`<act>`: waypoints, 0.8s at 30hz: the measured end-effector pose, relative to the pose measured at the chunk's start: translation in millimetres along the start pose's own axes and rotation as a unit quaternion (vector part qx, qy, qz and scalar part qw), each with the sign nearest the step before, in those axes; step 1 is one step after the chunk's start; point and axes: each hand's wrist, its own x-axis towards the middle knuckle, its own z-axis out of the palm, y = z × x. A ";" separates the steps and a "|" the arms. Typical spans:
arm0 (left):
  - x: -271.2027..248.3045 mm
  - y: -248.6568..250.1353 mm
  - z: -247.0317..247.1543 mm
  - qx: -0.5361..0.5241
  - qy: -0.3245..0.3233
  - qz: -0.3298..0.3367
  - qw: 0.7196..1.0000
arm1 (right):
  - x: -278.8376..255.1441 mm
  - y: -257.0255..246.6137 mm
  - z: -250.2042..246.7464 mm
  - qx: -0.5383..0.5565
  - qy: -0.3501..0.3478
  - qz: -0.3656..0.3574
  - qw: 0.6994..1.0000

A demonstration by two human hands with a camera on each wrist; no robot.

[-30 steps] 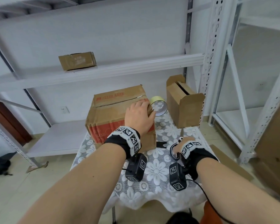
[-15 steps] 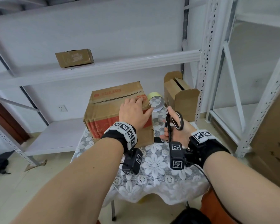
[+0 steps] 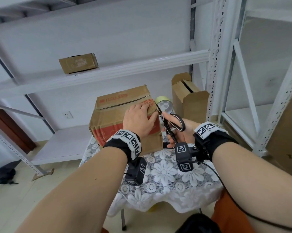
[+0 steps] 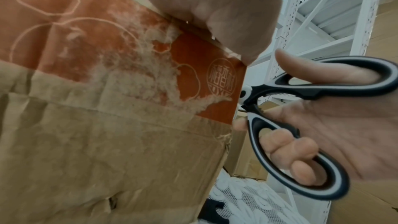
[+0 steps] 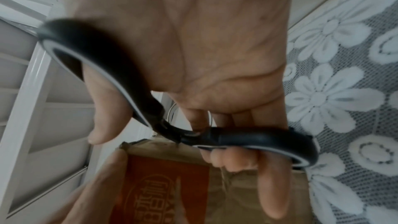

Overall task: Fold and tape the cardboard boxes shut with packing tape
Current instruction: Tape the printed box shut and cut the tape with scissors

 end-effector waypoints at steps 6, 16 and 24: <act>6.4 -2.2 -0.7 -0.037 0.041 -0.005 0.998 | 6.3 -16.2 2.5 -0.022 0.014 0.002 1.000; 24.5 -2.0 -4.3 -0.026 0.066 -0.025 0.997 | 25.3 -41.4 3.6 -0.072 -0.011 0.030 0.997; 54.5 -5.1 -4.2 -0.036 0.023 -0.042 0.998 | 42.3 -35.2 4.8 -0.068 0.025 0.000 0.997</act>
